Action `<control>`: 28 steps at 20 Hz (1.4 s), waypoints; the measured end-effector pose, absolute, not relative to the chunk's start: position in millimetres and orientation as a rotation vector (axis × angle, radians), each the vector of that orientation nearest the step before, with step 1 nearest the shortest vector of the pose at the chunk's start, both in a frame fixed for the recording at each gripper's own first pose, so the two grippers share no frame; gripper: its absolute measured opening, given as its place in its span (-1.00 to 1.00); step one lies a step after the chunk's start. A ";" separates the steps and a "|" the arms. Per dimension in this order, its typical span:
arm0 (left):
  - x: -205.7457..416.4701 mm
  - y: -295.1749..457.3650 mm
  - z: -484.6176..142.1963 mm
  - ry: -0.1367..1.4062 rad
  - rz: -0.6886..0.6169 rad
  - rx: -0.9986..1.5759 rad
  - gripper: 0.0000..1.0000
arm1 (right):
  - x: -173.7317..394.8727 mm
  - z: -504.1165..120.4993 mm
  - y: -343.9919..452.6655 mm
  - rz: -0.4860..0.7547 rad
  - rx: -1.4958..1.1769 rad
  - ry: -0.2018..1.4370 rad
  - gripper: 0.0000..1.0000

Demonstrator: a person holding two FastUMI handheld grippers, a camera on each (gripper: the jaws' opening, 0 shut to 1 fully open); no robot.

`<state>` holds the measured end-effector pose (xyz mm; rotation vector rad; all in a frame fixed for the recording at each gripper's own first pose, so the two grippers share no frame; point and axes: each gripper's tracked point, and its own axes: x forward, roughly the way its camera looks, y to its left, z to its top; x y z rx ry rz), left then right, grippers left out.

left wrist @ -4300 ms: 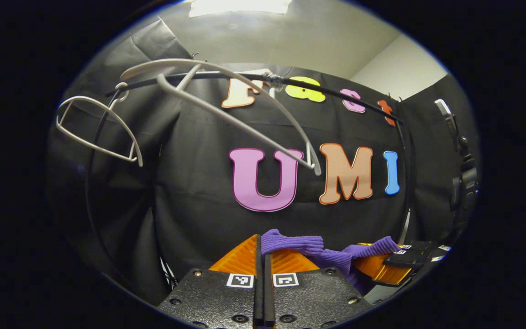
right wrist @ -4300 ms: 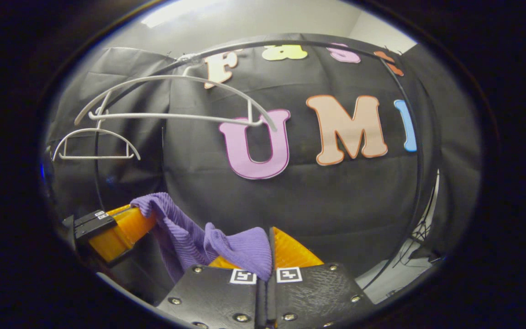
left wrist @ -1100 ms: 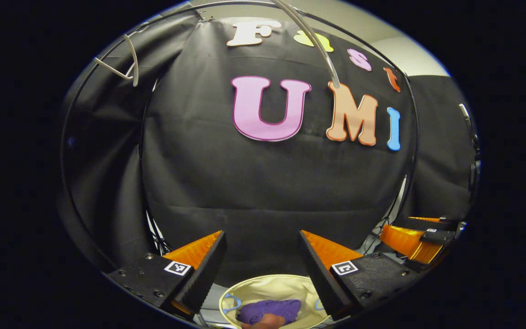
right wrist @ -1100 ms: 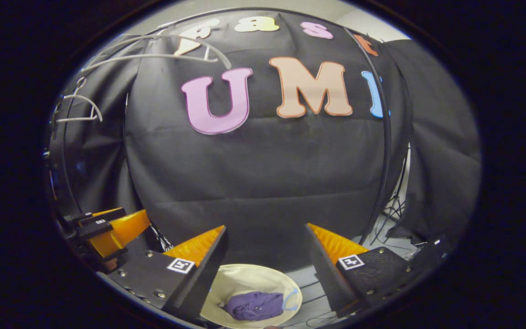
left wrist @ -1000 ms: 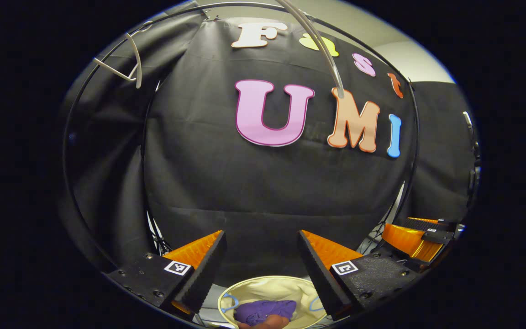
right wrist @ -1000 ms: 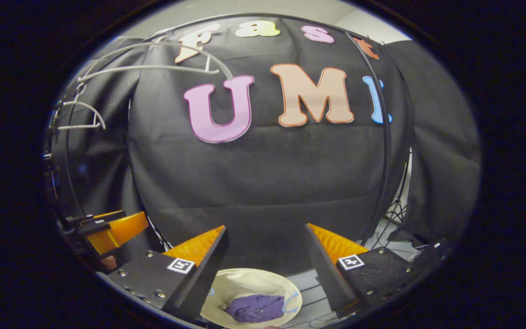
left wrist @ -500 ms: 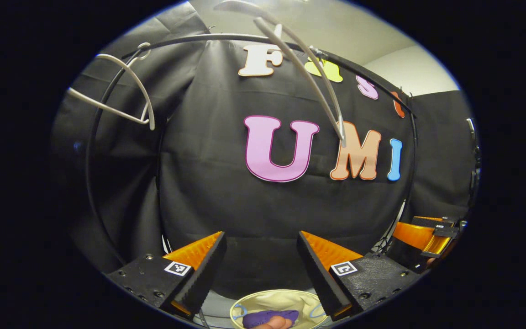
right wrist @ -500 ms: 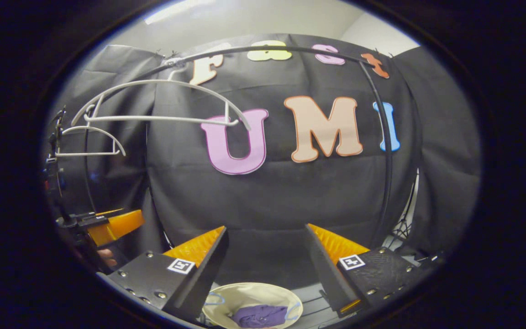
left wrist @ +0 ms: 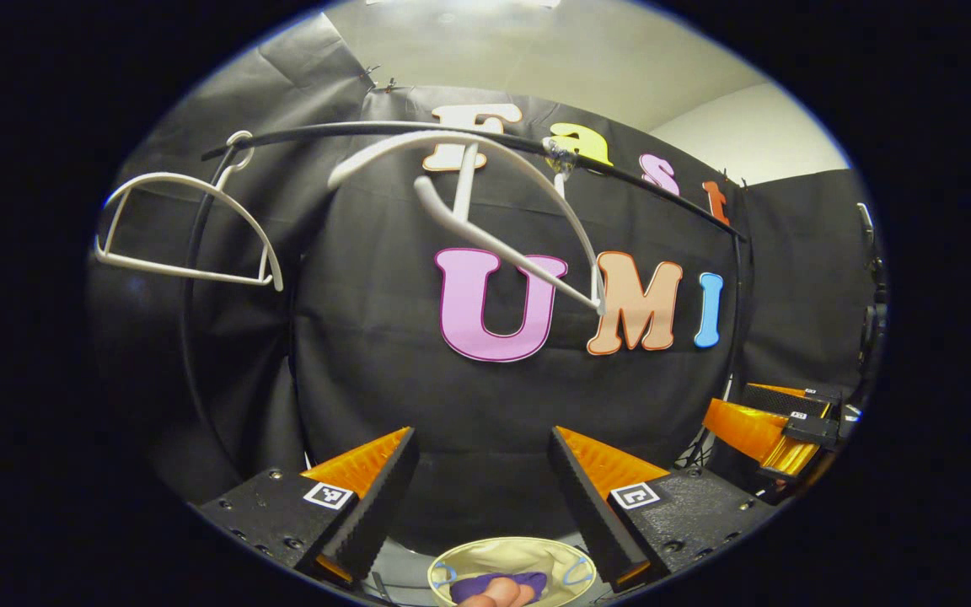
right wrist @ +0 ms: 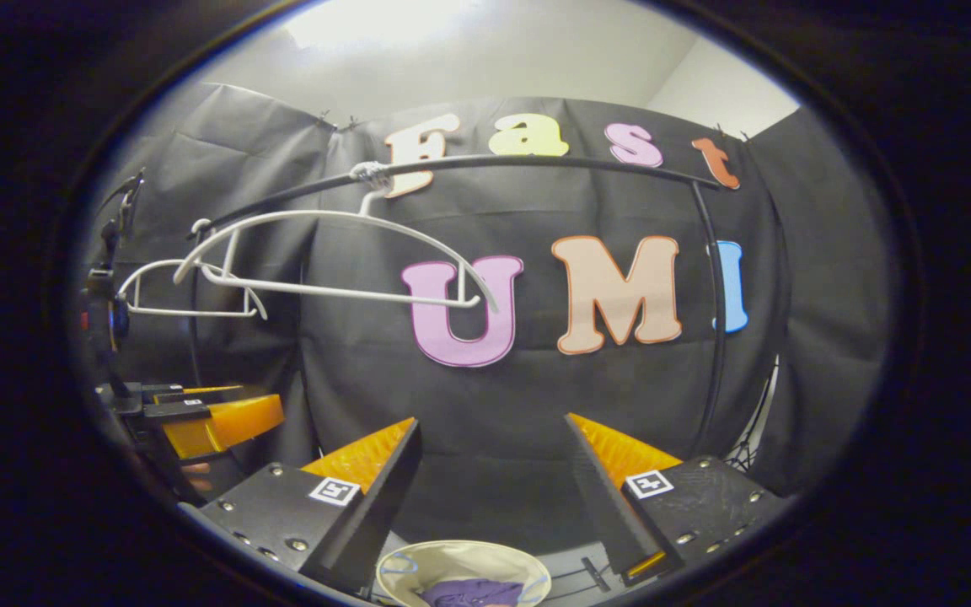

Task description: Grasp the clothes on the hanger with both hands and then place them into the laundry hamper below.

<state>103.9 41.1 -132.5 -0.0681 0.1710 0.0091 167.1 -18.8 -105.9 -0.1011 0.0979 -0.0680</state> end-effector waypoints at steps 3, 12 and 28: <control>95.8 39.7 -110.6 0.133 0.018 -0.056 0.83 | 159.3 -96.8 -8.1 -0.049 -0.102 0.088 0.98; 77.6 23.9 -84.7 0.096 0.052 -0.026 0.91 | 122.2 -79.7 -3.5 -0.027 -0.088 0.062 0.97; 79.5 -47.2 -87.5 0.088 0.056 -0.008 0.84 | 83.4 -81.1 -43.1 0.062 -0.071 0.085 0.98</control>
